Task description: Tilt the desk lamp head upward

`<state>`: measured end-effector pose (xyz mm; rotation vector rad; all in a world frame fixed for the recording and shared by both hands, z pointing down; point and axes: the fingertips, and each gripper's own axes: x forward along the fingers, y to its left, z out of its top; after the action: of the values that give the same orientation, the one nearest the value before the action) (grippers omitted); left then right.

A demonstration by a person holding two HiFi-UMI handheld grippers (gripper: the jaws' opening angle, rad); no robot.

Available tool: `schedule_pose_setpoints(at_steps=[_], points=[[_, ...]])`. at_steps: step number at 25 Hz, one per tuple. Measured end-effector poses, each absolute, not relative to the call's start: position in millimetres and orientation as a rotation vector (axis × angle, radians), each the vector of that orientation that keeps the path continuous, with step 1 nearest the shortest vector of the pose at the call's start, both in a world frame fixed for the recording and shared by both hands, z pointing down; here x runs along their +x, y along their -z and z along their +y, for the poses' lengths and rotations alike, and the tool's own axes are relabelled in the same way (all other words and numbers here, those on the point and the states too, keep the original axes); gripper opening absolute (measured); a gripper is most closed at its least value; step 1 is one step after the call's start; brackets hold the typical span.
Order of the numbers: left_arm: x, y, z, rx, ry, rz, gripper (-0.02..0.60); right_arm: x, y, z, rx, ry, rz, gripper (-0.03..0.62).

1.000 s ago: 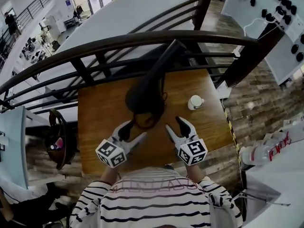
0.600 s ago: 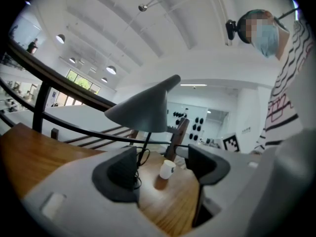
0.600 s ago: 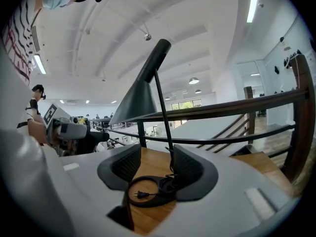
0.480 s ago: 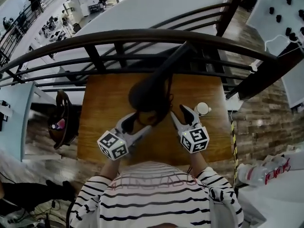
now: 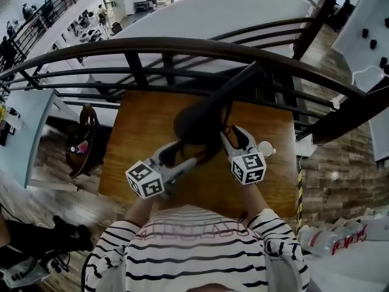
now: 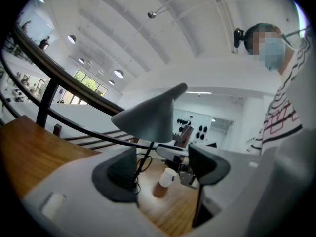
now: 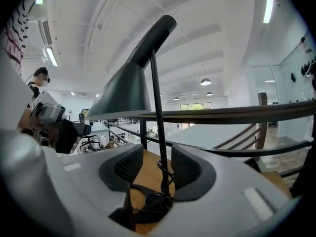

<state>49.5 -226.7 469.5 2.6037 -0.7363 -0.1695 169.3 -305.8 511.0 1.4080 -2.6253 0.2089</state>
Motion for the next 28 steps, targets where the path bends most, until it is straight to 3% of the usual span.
schedule_pose_setpoints(at_steps=[9, 15, 28], points=[[50, -460, -237, 2.561, 0.259, -0.709, 0.322, 164, -510, -333, 1.348, -0.140, -2.628, 0.145], [48, -456, -241, 2.551, 0.276, -0.718, 0.322, 158, -506, -339, 1.310, -0.104, -2.651, 0.049], [51, -453, -247, 2.491, 0.336, -0.695, 0.322, 158, -508, -341, 1.291, -0.107, -2.689, 0.046]])
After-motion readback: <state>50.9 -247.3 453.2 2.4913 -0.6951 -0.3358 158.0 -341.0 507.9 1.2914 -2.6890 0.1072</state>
